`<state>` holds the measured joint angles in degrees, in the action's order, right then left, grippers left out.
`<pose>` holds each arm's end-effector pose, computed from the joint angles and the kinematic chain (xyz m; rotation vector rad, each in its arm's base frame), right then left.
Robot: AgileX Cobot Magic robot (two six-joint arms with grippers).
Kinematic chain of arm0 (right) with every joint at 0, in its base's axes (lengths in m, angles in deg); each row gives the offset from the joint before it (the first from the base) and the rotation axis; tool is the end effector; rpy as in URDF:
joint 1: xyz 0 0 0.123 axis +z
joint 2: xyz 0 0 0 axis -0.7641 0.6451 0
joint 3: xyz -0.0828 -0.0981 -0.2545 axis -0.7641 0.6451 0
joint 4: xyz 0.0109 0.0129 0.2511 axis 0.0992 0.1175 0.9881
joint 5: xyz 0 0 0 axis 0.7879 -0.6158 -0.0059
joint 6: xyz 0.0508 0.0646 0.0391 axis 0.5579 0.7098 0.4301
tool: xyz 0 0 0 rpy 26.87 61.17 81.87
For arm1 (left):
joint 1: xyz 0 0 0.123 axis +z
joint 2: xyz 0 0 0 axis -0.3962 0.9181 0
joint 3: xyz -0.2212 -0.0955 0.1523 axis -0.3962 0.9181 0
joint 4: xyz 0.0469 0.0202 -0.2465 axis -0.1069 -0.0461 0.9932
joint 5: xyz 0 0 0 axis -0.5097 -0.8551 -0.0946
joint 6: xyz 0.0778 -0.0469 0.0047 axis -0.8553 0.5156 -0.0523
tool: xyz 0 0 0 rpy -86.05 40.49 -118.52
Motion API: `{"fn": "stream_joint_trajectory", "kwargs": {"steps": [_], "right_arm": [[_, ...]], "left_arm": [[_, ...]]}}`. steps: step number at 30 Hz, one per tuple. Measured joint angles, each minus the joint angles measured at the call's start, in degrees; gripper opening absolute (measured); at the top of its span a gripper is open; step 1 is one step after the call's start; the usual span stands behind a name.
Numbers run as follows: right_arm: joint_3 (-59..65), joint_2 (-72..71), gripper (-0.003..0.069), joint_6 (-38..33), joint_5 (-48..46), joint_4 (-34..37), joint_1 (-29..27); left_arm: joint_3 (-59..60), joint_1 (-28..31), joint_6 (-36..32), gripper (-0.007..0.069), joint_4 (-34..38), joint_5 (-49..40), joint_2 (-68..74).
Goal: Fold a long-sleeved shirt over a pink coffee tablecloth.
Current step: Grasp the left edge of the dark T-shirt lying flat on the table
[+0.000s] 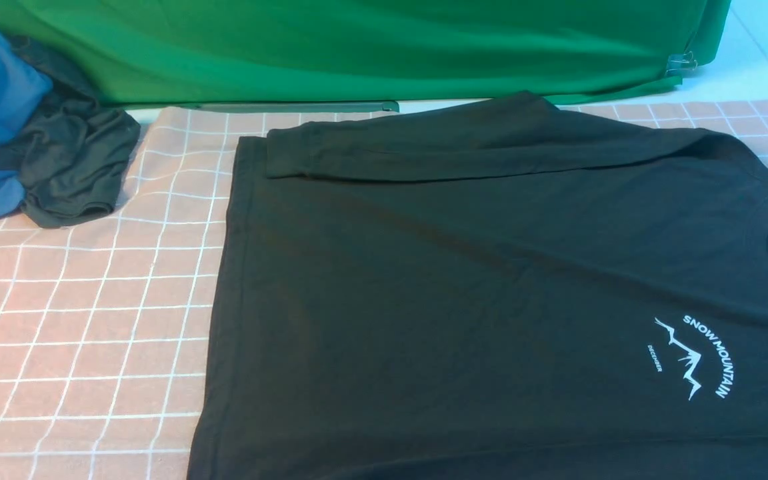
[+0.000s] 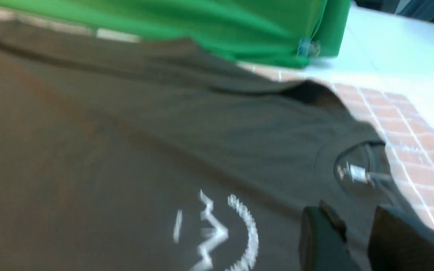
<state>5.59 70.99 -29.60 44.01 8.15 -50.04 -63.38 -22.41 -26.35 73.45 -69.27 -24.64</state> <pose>0.0560 0.0031 0.1923 -0.1107 1.6880 -0.0489 0.0484 0.0108 0.2395 -0.5682 1.0413 -0.6391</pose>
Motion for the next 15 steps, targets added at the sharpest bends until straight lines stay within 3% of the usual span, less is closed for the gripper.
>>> {"fn": "stream_joint_trajectory", "kwargs": {"steps": [3, 6, 8, 9, 11, 13, 15], "right_arm": [[0.0, 0.0, 0.0239, 5.8, 6.7, 5.6, 0.0], [0.0, 0.0, 0.0239, 15.6, 13.4, 8.9, 0.0], [0.0, 0.0, 0.0239, 22.5, 16.5, 9.7, 0.0], [0.0, 0.0, 0.0239, 23.1, 16.7, 9.7, 0.0], [0.0, 0.0, 0.0239, 26.5, 17.9, 10.1, 0.0], [0.0, 0.0, 0.0239, 27.9, 18.3, 10.3, 0.0], [0.0, 0.0, 0.0239, 28.6, 18.7, 10.3, 0.0]], "left_arm": [[-0.1, 0.0, 8.7, 0.0014, -0.9, 12.2, 0.2], [-4.3, 0.0, 14.6, 0.0014, -3.1, 11.1, 2.5], [-11.9, 0.0, 18.5, 0.0014, -8.9, 2.7, 6.0], [-11.9, 0.0, 18.5, 0.0014, -8.9, 2.7, 6.0], [-22.2, 0.0, 21.9, 0.0014, -17.3, -11.9, 11.9], [-31.5, -0.1, 20.0, 0.0014, -20.5, -26.5, 19.0], [-37.4, -0.1, 13.4, 0.0014, -19.8, -38.2, 25.4]]}}
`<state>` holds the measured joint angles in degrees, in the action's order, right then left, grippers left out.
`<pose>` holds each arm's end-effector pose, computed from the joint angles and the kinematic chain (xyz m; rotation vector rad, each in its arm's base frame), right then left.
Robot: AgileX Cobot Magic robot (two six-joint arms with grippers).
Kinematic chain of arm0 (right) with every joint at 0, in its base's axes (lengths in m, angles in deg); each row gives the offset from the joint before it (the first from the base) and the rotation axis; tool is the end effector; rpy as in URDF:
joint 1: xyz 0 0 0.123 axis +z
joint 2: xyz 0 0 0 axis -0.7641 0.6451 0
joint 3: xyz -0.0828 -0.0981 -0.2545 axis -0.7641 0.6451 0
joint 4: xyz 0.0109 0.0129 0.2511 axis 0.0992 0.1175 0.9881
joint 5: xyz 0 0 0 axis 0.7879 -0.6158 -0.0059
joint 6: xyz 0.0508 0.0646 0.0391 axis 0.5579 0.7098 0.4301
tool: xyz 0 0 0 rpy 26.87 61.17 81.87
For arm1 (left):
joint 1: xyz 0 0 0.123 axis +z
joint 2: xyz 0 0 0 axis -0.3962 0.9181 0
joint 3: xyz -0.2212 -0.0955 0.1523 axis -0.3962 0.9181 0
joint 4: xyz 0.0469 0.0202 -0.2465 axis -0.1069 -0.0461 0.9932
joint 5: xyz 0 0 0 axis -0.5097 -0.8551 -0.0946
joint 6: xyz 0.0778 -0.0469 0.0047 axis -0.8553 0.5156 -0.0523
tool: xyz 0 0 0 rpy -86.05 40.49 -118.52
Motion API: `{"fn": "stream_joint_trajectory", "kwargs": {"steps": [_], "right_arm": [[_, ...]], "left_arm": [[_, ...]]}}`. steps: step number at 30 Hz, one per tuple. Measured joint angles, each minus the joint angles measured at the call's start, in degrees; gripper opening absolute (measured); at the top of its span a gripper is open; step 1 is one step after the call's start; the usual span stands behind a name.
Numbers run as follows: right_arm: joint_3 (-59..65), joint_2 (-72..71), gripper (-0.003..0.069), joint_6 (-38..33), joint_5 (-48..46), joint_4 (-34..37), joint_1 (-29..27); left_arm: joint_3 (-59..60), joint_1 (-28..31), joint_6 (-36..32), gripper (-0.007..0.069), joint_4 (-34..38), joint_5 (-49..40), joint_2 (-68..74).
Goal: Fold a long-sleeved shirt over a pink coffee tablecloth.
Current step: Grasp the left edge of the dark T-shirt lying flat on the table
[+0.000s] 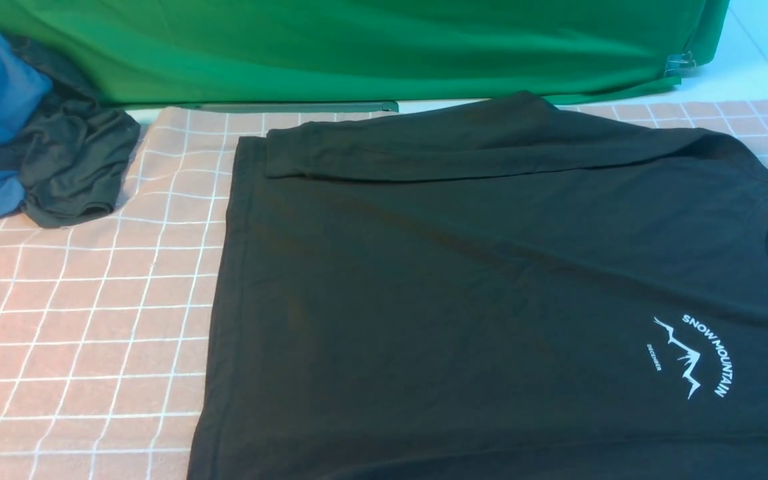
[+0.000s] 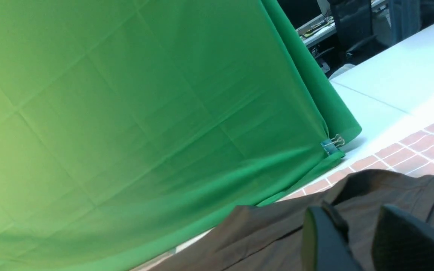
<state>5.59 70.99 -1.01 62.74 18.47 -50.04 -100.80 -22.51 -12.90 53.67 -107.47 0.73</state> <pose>0.0549 -0.0042 0.2209 0.4336 1.3210 0.4499 0.0857 0.0015 0.3691 -0.5878 1.5160 -0.5448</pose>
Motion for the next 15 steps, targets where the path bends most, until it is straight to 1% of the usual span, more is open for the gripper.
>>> {"fn": "stream_joint_trajectory", "kwargs": {"steps": [1, 2, 4, 5, 6, 7, 8, 10, 11, 13, 14, 15], "right_arm": [[0.0, 0.0, 0.0239, 1.0, 0.5, 0.1, 0.0], [0.0, 0.0, 0.0239, 1.3, 1.2, 0.1, 0.0], [0.0, 0.0, 0.0230, 2.1, 2.6, 0.2, 0.0], [0.0, 0.0, 0.0227, 2.3, 2.6, 0.2, 0.1], [-0.6, 0.0, 0.0215, 2.6, 1.6, 0.2, 0.2], [-3.5, 0.1, 0.0174, 2.1, -3.6, 0.3, 0.7], [-6.4, 0.5, 0.0148, 0.8, -6.6, 0.4, 1.1], [-10.0, 1.9, 0.0102, -1.9, -11.7, 0.4, 1.6], [-15.4, 4.8, 0.0057, -5.3, -18.2, 0.2, 2.2], [-23.4, 11.0, 0.0041, -8.8, -27.3, -0.8, 2.7], [-25.7, 12.5, 0.0041, -9.5, -29.1, -1.1, 2.7], [-30.7, 17.9, 0.0040, -11.9, -35.1, -2.2, 2.8]], "left_arm": [[-3.7, 0.0, -5.7, 0.0014, 1.9, -7.1, 3.6], [-5.7, 0.0, -8.5, 0.0014, 3.8, -10.4, 6.5], [-8.9, 0.0, -16.5, 0.0014, 9.0, -19.1, 12.8], [-9.4, 0.0, -18.9, 0.0014, 11.0, -21.6, 14.8], [-9.7, 0.0, -23.0, 0.0014, 13.8, -25.3, 17.4], [-9.4, -0.1, -29.1, 0.0014, 19.6, -29.8, 23.3], [-8.7, -0.1, -32.2, 0.0014, 22.3, -31.5, 25.5], [-7.7, -0.1, -34.9, 0.0013, 24.1, -32.5, 28.5], [-6.0, -0.3, -36.8, 0.0013, 25.6, -32.9, 31.7], [-4.1, -1.4, -37.8, 0.0013, 25.8, -33.0, 35.3], [-3.6, -2.2, -37.9, 0.0013, 25.7, -33.0, 36.3], [-2.8, -5.2, -37.6, 0.0013, 25.2, -32.9, 38.3]]}}
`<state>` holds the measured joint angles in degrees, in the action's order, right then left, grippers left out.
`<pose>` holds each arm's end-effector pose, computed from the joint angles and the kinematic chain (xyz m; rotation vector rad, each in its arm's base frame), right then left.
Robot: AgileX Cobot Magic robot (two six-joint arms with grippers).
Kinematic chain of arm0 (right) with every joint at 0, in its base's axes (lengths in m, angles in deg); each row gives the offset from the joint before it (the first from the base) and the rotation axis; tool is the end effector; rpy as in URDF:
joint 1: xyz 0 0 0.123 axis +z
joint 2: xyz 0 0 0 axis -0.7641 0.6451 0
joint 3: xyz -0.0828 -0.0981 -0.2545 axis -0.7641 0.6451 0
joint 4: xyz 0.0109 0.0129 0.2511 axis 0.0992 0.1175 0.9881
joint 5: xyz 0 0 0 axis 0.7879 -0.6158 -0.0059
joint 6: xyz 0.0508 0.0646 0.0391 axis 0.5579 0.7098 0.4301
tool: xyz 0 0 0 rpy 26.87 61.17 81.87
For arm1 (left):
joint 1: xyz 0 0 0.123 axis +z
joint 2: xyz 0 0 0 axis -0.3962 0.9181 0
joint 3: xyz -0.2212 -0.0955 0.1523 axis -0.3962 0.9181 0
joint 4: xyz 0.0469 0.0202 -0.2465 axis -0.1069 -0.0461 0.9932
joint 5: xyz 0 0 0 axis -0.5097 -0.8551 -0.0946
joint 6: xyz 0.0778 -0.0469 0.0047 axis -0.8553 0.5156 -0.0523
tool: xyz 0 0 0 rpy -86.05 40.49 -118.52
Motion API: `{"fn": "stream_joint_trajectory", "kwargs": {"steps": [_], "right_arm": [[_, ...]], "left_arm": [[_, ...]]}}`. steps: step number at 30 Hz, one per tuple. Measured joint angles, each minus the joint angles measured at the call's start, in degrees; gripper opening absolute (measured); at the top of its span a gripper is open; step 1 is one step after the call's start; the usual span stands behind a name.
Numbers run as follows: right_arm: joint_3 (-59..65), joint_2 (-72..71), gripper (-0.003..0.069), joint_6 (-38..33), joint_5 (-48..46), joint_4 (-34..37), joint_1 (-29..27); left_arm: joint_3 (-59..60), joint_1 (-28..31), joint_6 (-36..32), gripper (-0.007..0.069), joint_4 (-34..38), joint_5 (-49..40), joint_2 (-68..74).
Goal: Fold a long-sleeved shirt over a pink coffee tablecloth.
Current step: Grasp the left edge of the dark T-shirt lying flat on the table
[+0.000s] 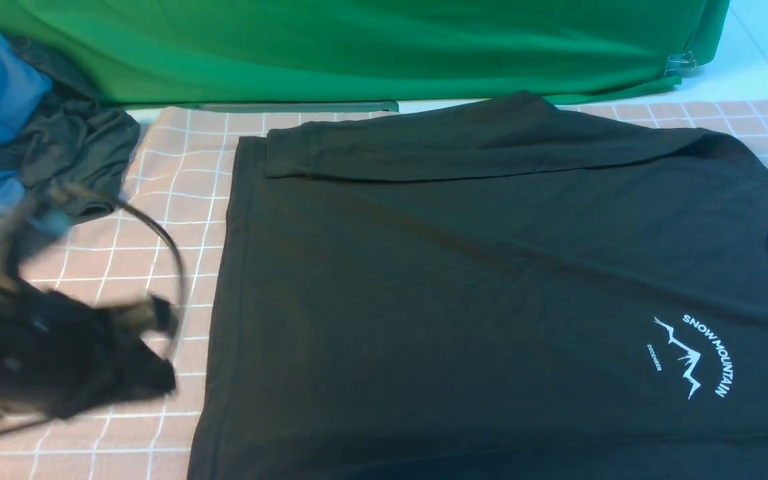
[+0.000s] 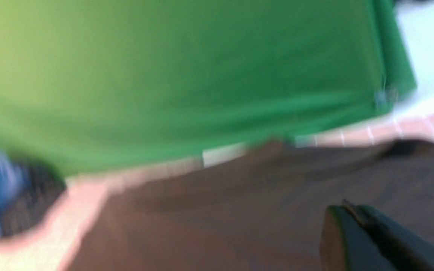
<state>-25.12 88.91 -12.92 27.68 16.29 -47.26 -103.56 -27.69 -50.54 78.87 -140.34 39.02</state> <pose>0.0640 0.0164 0.3275 0.1111 1.7447 0.3815 0.1835 -0.0436 0.2537 -0.2929 2.7571 -0.5692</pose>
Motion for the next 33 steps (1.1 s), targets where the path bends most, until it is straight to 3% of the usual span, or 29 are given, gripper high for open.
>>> {"fn": "stream_joint_trajectory", "kwargs": {"steps": [4, 6, 7, 8, 11, 14, 18, 23, 27, 33], "right_arm": [[-9.4, 13.0, 0.0041, -7.4, -12.6, -1.3, 0.0], [-12.8, 18.6, 0.0041, -11.6, -18.7, -1.0, 0.0], [-12.9, 19.0, 0.0041, -11.8, -19.0, -0.9, 0.0], [-13.3, 21.0, 0.0041, -13.4, -20.9, -0.2, 0.0], [-13.1, 21.8, 0.0041, -14.7, -21.6, 0.5, 0.0], [-12.5, 21.8, 0.0041, -14.9, -21.6, 0.9, 0.0], [-12.3, 21.8, 0.0041, -15.4, -21.6, 1.7, 0.0], [-12.3, 21.8, 0.0041, -15.8, -20.8, 2.7, 0.0], [-12.3, 21.8, 0.0041, -15.8, -20.5, 2.8, 0.0], [-12.3, 21.8, 0.0041, -15.9, -20.5, 2.8, 0.0]], "left_arm": [[0.6, -12.2, 7.6, 0.0013, -5.6, 2.1, 3.4], [0.6, -22.7, 18.0, 0.0013, -13.7, 2.4, 5.3], [0.6, -23.4, 18.8, 0.0013, -15.0, 2.3, 5.6], [0.7, -29.1, 24.5, 0.0013, -19.8, 1.8, 6.8], [0.7, -35.0, 28.3, 0.0015, -26.2, 2.3, 8.7], [0.7, -37.6, 28.4, 0.0042, -27.7, 4.0, 9.9], [0.7, -38.1, 28.4, 0.0139, -28.8, 5.9, 12.2], [0.7, -38.1, 28.0, 0.0363, -29.9, 9.7, 16.5], [0.7, -38.1, 27.9, 0.0473, -29.3, 10.6, 19.3], [0.7, -38.1, 23.6, 0.0451, -26.7, 10.6, 21.7]]}}
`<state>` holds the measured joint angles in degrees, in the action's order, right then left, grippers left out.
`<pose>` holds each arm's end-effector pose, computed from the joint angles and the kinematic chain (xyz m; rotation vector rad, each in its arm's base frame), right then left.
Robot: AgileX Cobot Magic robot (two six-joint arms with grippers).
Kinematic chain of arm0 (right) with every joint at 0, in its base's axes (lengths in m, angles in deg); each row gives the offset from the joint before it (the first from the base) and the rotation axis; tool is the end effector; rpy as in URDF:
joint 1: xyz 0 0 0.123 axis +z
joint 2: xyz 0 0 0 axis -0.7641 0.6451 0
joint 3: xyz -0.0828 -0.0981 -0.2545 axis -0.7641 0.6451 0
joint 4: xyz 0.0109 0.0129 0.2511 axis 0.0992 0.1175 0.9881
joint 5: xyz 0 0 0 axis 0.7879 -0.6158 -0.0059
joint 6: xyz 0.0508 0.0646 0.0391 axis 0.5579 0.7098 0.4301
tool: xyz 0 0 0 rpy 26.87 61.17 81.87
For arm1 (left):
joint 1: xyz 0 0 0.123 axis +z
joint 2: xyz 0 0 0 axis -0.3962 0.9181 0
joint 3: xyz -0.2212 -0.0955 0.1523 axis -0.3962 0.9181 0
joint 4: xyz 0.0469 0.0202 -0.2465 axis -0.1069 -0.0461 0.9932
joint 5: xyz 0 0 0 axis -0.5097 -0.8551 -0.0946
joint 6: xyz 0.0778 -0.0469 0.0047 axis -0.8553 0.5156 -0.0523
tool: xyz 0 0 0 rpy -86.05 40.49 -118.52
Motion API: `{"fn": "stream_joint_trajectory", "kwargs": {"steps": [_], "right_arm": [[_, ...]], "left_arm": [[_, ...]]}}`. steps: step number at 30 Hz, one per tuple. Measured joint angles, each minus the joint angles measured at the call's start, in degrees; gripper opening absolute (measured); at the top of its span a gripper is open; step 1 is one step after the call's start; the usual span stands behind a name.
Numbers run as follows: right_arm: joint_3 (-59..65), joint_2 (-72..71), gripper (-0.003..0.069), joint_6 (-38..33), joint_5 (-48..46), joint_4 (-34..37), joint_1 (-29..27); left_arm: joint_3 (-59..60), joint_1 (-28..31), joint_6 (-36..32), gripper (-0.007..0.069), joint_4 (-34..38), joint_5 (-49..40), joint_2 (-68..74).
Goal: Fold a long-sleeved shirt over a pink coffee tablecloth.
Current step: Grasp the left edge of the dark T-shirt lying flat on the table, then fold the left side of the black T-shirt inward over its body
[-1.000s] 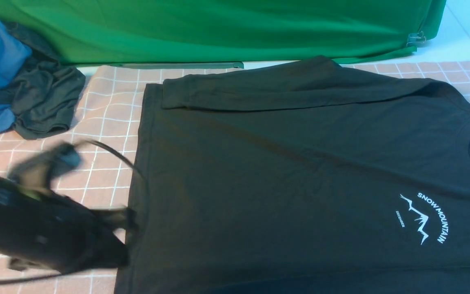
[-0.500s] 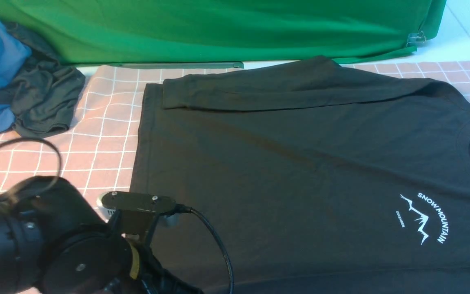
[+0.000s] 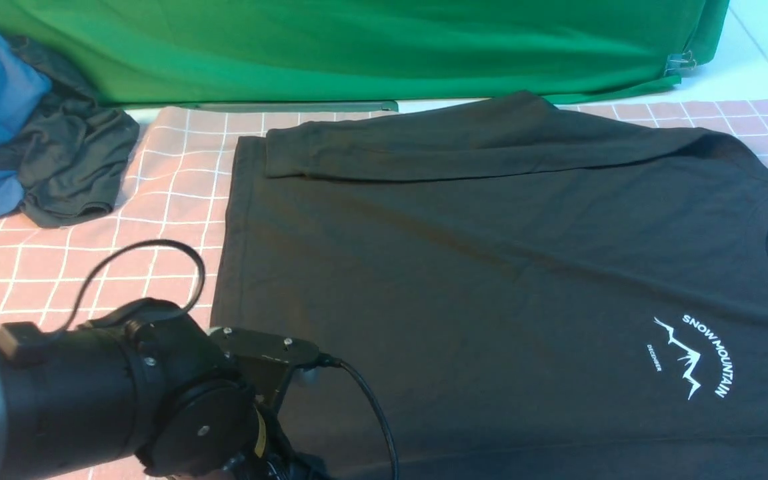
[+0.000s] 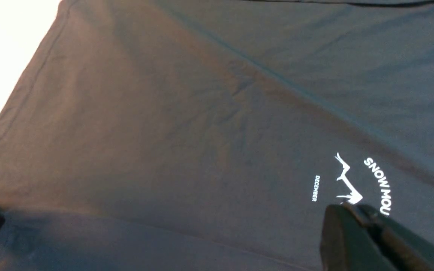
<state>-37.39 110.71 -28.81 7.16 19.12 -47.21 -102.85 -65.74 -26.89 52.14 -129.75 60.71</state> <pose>0.1198 0.0303 0.3342 -0.2138 2.2254 0.3271 0.1721 -0.1542 0.1691 0.4178 2.9790 -0.0909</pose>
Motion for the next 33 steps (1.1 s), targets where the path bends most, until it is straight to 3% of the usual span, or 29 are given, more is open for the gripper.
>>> {"fn": "stream_joint_trajectory", "kwargs": {"steps": [3, 4, 5, 7, 9, 17, 26, 33], "right_arm": [[0.0, 0.0, 0.0041, 0.0, 0.1, 0.0, 0.0], [0.0, 0.0, 0.0042, 0.0, 0.1, 0.0, 0.0], [0.0, 0.0, 0.0042, 0.0, 0.1, 0.0, 0.0], [0.0, 0.0, 0.0043, 0.0, 0.2, 0.0, 0.0], [0.0, 0.0, 0.0043, 0.0, 0.2, 0.0, 0.0], [0.0, 0.0, 0.0043, -0.1, 0.3, 0.0, 0.0], [0.0, 0.0, 0.0044, -0.3, 1.6, 0.0, 0.0], [0.0, 0.0, 0.0045, -0.3, 2.5, 0.0, 0.0]], "left_arm": [[0.0, 0.0, -3.9, 0.0344, 3.8, -0.1, 0.4], [0.0, 0.0, -6.1, 0.0272, 5.6, -0.2, 0.4], [0.0, 0.0, -6.5, 0.0259, 5.9, -0.2, 0.4], [0.0, 0.0, -10.7, 0.0091, 9.0, -0.6, 0.4], [0.0, 0.0, -11.8, 0.0043, 9.9, -1.1, 0.3], [-6.0, 0.0, -9.6, 0.0032, 6.7, -9.6, -6.3], [-20.3, 1.5, -2.3, 0.0032, -1.0, -19.5, -10.9], [-34.0, 13.7, -4.9, 0.0032, -1.0, -24.5, -5.0]]}}
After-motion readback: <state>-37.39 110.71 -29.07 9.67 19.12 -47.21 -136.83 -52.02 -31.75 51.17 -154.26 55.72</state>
